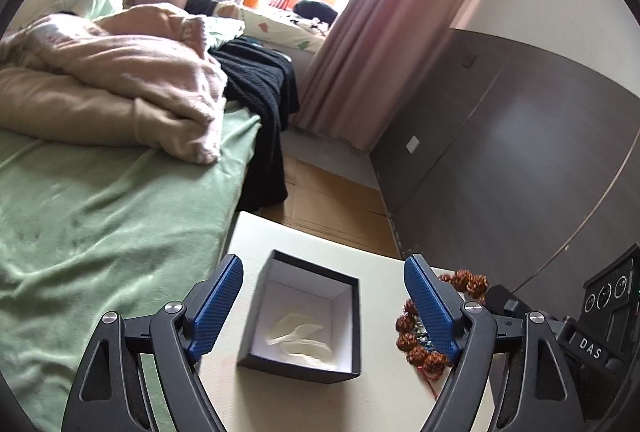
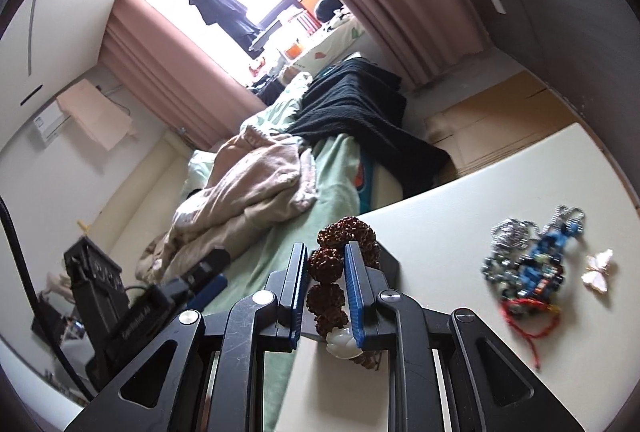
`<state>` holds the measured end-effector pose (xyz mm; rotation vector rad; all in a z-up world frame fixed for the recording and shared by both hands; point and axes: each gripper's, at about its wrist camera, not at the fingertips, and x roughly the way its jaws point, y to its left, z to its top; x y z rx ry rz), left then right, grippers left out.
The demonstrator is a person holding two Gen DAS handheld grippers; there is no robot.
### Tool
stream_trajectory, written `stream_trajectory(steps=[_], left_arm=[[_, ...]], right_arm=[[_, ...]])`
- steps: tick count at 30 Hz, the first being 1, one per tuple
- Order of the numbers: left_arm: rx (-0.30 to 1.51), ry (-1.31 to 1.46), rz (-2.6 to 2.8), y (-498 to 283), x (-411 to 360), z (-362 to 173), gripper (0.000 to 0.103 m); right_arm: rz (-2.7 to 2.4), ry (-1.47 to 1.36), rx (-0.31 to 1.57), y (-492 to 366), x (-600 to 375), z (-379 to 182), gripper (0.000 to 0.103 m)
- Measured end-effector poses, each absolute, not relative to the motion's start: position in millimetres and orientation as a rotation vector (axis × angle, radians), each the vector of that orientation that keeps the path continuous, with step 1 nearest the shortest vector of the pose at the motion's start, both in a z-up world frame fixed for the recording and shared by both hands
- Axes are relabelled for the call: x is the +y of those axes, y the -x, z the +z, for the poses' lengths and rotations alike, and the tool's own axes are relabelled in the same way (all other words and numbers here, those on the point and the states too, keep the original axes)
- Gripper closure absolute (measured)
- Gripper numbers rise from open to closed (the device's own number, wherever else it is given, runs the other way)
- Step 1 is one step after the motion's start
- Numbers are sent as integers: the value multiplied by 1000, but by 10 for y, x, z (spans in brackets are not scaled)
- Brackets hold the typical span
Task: Organize jewelry
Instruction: 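Carry the brown bead bracelet into the black box and open the right gripper, then move the right gripper back to the jewelry pile beside the butterfly brooch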
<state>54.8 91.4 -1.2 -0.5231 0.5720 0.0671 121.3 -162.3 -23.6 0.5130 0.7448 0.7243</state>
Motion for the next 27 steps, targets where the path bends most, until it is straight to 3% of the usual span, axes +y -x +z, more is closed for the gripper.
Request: stream_trajectory(steps=[10, 13, 21, 22, 23, 25, 27], left_arm=[[553, 553, 110, -376, 1134, 20, 20], [556, 548, 114, -370, 1149, 1, 20], [586, 530, 57, -479, 950, -31, 20], [589, 514, 47, -497, 894, -24, 20], [592, 504, 38, -504, 849, -22, 20], [595, 480, 12, -531, 733, -10, 20], [599, 464, -10, -549, 630, -7, 20]], right_arm=[[713, -407, 790, -1372, -954, -303, 80], [820, -465, 879, -1398, -855, -450, 60], [685, -497, 864, -1216, -1420, -418, 57], [663, -491, 858, -1200, -1498, -397, 53], [630, -483, 853, -1177, -1583, -377, 41], [545, -465, 840, -1141, -1788, -332, 30], [502, -456, 814, -1112, -1952, -283, 30]])
